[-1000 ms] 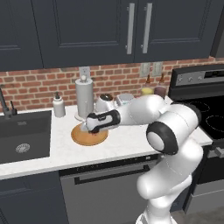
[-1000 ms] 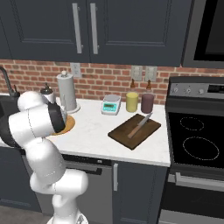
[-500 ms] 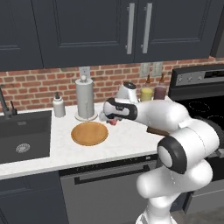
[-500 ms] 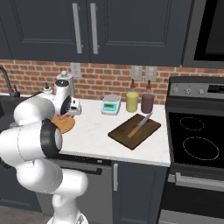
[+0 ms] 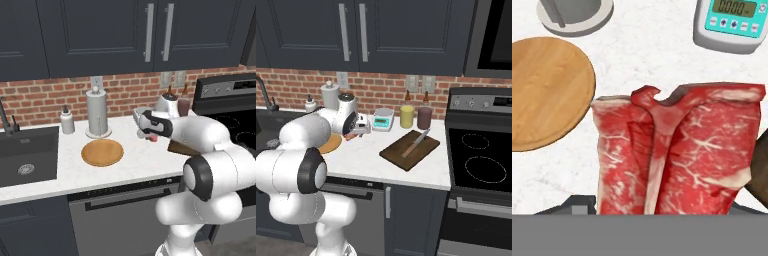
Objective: Pick up the knife from the drawer and place it on the cutting board. Then place the meat from the plate to the cutting board.
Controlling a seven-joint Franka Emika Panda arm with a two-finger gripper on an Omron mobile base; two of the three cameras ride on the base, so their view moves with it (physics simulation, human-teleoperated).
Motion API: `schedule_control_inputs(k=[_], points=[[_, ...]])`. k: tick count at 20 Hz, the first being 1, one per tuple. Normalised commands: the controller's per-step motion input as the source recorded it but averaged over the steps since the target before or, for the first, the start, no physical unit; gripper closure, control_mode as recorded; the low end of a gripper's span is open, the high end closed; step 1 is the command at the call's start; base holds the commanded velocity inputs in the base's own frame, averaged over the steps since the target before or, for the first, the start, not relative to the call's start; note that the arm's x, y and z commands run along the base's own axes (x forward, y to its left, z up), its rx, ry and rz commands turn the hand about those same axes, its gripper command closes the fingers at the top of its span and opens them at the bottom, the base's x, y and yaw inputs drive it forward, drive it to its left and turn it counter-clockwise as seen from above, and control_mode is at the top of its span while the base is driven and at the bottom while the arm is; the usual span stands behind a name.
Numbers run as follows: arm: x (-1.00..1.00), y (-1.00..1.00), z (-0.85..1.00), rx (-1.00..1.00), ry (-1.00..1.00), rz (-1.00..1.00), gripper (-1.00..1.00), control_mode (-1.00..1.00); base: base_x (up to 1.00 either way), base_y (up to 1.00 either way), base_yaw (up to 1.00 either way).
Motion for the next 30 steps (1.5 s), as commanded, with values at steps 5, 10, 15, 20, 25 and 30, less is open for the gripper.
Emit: schedule_control_inputs(k=[5,10,15,20,25,30], points=[[0.0,-0.93,0.0,-0.07,0.0,0.0,1.0,-1.0,0.0,0.0,0.0],[0.0,-0.76,0.0,-0.03,0.0,0.0,1.0,-1.0,0.0,0.0,0.0],[0.01,-0.52,0.0,0.0,0.0,-0.01,1.0,-1.0,0.0,0.0,0.0],[0.01,-0.17,-0.02,0.0,0.0,-0.02,1.0,-1.0,0.0,0.0,0.0],[0.0,-0.18,-0.1,-0.03,0.0,-0.02,1.0,-1.0,0.0,0.0,0.0],[0.0,-0.21,-0.19,-0.03,0.0,-0.02,1.0,-1.0,0.0,0.0,0.0]])
